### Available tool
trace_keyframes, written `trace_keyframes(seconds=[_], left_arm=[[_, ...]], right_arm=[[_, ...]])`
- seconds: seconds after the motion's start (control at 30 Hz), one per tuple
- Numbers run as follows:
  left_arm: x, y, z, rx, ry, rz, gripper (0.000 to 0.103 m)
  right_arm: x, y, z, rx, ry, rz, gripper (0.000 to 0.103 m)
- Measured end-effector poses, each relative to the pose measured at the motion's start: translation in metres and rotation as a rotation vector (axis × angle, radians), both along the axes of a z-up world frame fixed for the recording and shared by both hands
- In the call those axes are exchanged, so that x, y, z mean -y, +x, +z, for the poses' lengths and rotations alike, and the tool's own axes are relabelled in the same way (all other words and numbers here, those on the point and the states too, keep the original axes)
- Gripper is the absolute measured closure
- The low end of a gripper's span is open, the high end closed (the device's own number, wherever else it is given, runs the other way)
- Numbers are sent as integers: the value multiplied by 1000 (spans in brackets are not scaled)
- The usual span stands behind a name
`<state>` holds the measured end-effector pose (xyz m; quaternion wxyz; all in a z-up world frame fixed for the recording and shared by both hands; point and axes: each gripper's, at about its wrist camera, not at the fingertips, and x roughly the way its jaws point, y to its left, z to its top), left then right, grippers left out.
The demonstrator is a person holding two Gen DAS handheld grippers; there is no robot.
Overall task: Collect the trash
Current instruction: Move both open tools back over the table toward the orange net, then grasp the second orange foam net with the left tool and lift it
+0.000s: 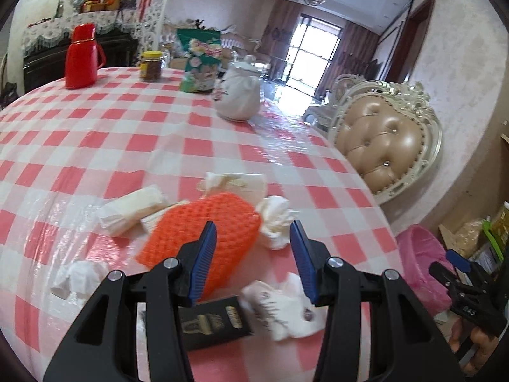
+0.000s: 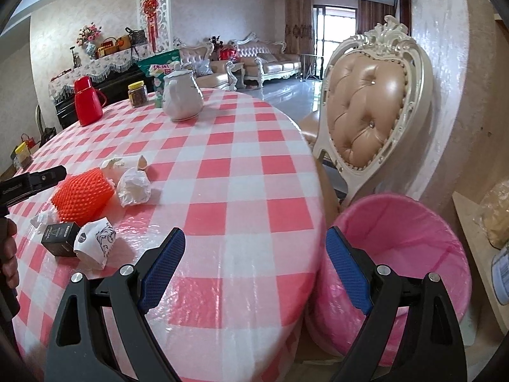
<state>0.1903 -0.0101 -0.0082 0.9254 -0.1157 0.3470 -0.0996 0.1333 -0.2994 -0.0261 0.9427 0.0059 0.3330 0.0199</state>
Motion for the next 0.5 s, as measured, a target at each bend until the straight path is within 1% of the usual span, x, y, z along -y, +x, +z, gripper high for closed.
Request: trace_keyframes(seconds=[0.17,0.27,0.3,0.5], left_arm=[[-12,11,-13,-28,23,28,56],[-11,14,-17,-33,55,31,48],[-11,16,-20,-38,71,33,48],[-14,24,-32,-69,115,45,45]], right_arm=[[-9,9,-3,-10,1,16,18],[-15,16,-5,-14,7,29,18],[-17,17,-6,-15,8,33,18],[-31,30,-9,-22,15,67,18]])
